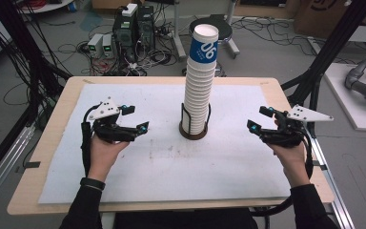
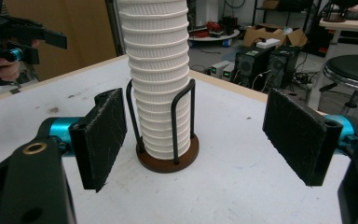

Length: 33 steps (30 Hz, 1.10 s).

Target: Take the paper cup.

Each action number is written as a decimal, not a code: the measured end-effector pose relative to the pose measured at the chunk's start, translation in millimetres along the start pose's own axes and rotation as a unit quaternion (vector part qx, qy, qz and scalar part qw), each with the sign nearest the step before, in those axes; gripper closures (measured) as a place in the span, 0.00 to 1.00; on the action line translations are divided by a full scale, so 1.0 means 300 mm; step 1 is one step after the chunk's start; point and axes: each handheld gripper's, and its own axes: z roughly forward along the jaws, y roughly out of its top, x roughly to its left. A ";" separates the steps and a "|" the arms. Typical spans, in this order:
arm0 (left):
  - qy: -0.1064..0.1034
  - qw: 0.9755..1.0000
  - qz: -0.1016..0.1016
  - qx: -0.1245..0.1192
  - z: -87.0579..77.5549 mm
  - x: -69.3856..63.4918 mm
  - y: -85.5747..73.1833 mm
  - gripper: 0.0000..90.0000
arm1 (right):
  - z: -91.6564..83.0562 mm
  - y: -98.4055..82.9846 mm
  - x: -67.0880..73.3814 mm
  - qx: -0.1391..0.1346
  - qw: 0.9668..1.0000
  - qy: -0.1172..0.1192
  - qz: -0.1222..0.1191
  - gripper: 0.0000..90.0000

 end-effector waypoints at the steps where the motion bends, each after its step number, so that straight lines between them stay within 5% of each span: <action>1: 0.000 1.000 0.001 0.000 0.000 -0.001 0.001 0.21 | 0.000 0.000 0.000 0.000 1.000 0.000 0.002 0.24; 33: -0.004 1.000 -0.007 -0.007 -0.010 0.006 0.005 0.21 | 0.016 0.026 0.010 -0.014 0.999 0.032 0.006 0.22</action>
